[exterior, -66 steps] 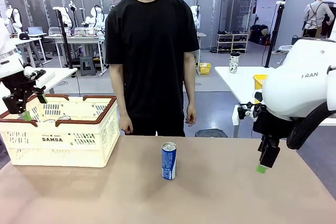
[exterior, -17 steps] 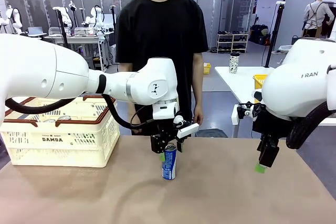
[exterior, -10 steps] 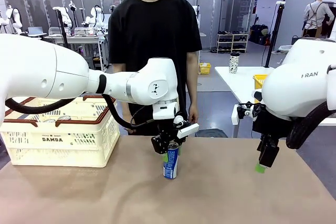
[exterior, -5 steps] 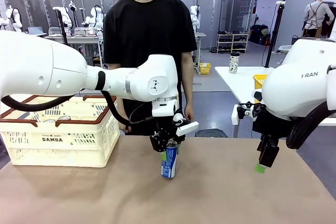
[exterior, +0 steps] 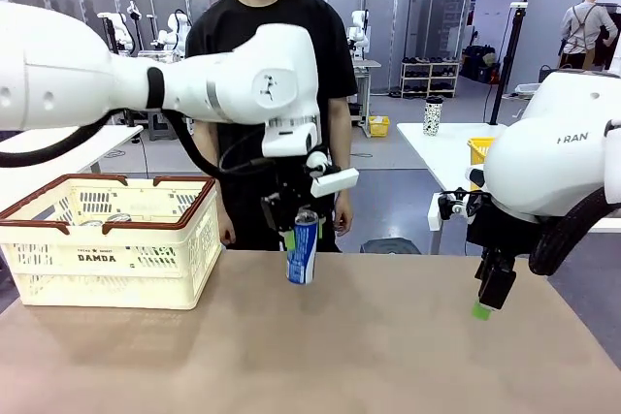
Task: Place the drinks into the Shopping basket.
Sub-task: Pick up one drink and place it into the Shopping basket.
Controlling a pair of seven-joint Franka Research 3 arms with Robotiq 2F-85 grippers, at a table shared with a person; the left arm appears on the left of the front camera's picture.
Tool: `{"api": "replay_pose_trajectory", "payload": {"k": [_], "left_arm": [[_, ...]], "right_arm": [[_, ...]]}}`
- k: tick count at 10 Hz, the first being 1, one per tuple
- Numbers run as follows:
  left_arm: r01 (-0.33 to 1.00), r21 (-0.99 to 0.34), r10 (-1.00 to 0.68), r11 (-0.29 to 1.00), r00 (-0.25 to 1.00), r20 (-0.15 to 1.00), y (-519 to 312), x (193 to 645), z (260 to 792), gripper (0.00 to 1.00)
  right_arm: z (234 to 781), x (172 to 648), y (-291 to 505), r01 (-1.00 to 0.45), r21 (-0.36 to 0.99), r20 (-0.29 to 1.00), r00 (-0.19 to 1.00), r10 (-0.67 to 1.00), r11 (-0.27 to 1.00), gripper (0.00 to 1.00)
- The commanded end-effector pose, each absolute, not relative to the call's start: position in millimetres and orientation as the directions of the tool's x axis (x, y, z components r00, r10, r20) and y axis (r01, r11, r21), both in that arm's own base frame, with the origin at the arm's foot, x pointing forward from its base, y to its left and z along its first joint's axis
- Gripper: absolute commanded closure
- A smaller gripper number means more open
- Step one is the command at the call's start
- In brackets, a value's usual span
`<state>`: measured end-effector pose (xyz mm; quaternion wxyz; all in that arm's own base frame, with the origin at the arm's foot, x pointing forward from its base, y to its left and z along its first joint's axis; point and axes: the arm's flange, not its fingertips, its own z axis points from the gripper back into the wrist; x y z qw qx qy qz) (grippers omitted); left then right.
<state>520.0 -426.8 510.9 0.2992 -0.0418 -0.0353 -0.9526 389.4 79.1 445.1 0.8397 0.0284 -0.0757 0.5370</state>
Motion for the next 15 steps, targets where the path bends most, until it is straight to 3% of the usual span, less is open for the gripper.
{"api": "replay_pose_trajectory", "payload": {"k": [1,6,7,12,13,15], "left_arm": [[0.551,0.059,-0.546,-0.832,-0.833,0.085,-413,514,536,1.0],[0.53,0.056,-0.531,-0.846,-0.848,0.006,-396,505,559,1.0],[0.551,0.072,-0.548,-0.832,-0.835,0.052,-407,512,555,1.0],[0.551,0.072,-0.548,-0.832,-0.835,0.052,-407,512,555,1.0],[0.549,0.06,-0.547,-0.834,-0.836,0.049,-407,512,548,0.42],[0.605,0.077,-0.603,-0.793,-0.796,0.054,-384,529,562,0.42]], "right_arm": [[445,389,78,-0.905,-0.033,0.152,0.414,0.897,0.423,0.0],[445,389,78,-0.905,-0.033,0.152,0.414,0.897,0.423,0.0],[445,389,78,-0.905,-0.033,0.152,0.414,0.897,0.423,0.0],[445,389,78,-0.905,-0.033,0.152,0.414,0.897,0.423,0.0],[445,389,78,-0.905,-0.033,0.152,0.414,0.897,0.423,0.0],[445,389,78,-0.905,-0.033,0.152,0.414,0.897,0.423,0.0]]}}
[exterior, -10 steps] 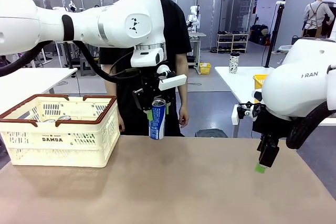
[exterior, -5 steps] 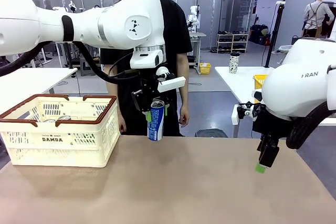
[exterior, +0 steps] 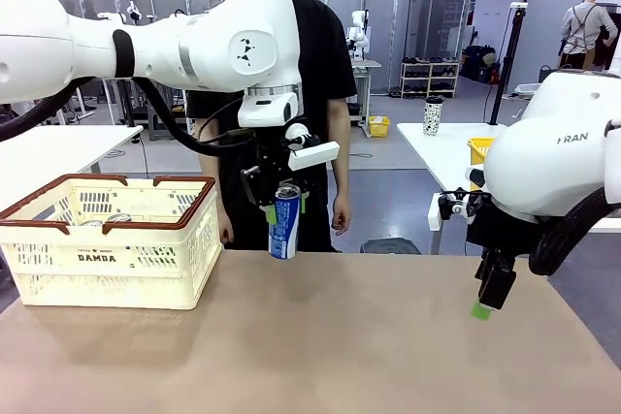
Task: Place the drinks into the Shopping basket.
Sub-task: Pick up one drink and place it into the Shopping basket.
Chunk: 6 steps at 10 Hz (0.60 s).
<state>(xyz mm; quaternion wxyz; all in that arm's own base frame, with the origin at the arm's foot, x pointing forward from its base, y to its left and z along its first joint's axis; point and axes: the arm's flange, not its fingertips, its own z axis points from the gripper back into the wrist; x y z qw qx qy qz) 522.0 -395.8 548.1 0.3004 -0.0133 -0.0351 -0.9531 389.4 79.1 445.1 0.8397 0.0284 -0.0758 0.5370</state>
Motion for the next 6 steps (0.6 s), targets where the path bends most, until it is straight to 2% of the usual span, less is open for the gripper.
{"api": "replay_pose_trajectory", "payload": {"k": [1,3,6], "left_arm": [[0.643,0.1,-0.643,-0.759,-0.765,0.04,-366,538,573,0.42],[0.708,0.167,-0.717,-0.686,-0.697,0.011,-318,557,598,0.42],[0.834,0.209,-0.857,-0.511,-0.513,-0.049,-230,588,634,0.42]], "right_arm": [[445,389,78,-0.905,-0.033,0.152,0.414,0.897,0.423,0.0],[445,389,78,-0.905,-0.033,0.152,0.414,0.897,0.423,0.0],[445,389,78,-0.905,-0.033,0.152,0.414,0.897,0.423,0.0]]}}
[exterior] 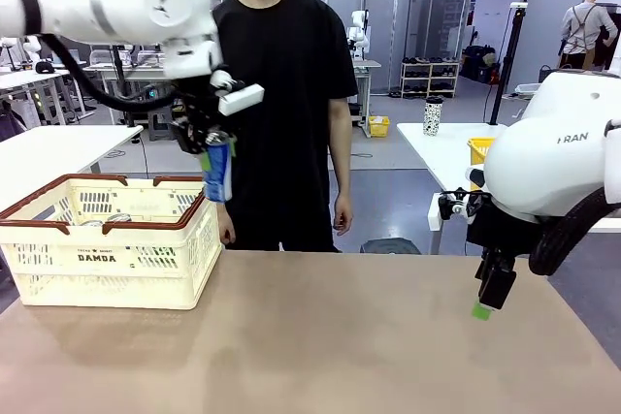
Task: Place the drinks into the Shopping basket.
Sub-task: Pick up one drink and place it into the Shopping basket.
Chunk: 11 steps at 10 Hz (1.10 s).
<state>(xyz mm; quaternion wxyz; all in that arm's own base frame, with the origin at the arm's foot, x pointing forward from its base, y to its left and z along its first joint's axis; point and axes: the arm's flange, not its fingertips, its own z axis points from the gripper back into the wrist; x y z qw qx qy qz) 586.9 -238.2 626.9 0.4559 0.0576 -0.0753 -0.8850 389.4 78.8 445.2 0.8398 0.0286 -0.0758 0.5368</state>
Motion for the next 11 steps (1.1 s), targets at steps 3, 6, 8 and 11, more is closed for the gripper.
{"api": "replay_pose_trajectory", "payload": {"k": [3,6,8,11], "left_arm": [[0.885,0.227,-0.911,-0.406,-0.412,-0.023,-164,607,658,0.42],[0.906,0.252,-0.937,-0.341,-0.35,-0.01,-123,621,658,0.42],[0.9,0.271,-0.934,-0.341,-0.356,0.008,-112,625,654,0.42],[0.9,0.253,-0.924,-0.356,-0.38,0.05,-98,633,632,0.42]], "right_arm": [[445,389,78,-0.905,-0.033,0.152,0.414,0.897,0.423,0.0],[445,389,78,-0.905,-0.033,0.152,0.414,0.897,0.423,0.0],[445,389,78,-0.905,-0.033,0.152,0.414,0.897,0.423,0.0],[445,389,78,-0.905,-0.033,0.152,0.414,0.897,0.423,0.0]]}}
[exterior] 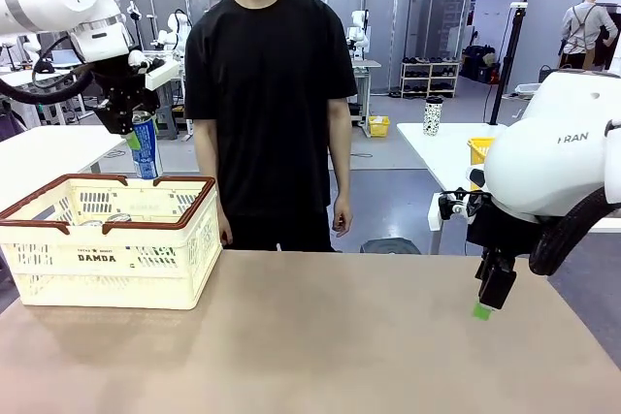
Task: Place the drinks into the Shopping basket.
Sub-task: Pick up one drink and place it into the Shopping basket.
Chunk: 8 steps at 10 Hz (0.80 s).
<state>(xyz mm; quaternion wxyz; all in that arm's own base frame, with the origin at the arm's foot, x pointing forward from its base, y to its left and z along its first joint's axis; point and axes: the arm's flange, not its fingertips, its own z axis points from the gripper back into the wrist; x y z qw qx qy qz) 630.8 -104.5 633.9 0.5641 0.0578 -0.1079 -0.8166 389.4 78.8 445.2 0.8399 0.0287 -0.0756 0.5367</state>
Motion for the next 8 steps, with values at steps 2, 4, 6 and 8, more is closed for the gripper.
{"api": "replay_pose_trajectory", "payload": {"k": [2,4,6,8], "left_arm": [[0.902,0.215,-0.916,-0.376,-0.396,0.062,-94,636,617,0.42],[0.897,0.186,-0.904,-0.401,-0.421,0.079,-90,644,597,0.42],[0.896,0.202,-0.9,-0.395,-0.421,0.11,-83,649,584,0.42],[0.904,0.173,-0.912,-0.39,-0.405,0.057,-94,647,586,0.42]], "right_arm": [[445,389,78,-0.905,-0.033,0.152,0.414,0.897,0.423,0.0],[445,389,78,-0.905,-0.033,0.152,0.414,0.897,0.423,0.0],[445,389,78,-0.905,-0.033,0.152,0.414,0.897,0.423,0.0],[445,389,78,-0.905,-0.033,0.152,0.414,0.897,0.423,0.0]]}}
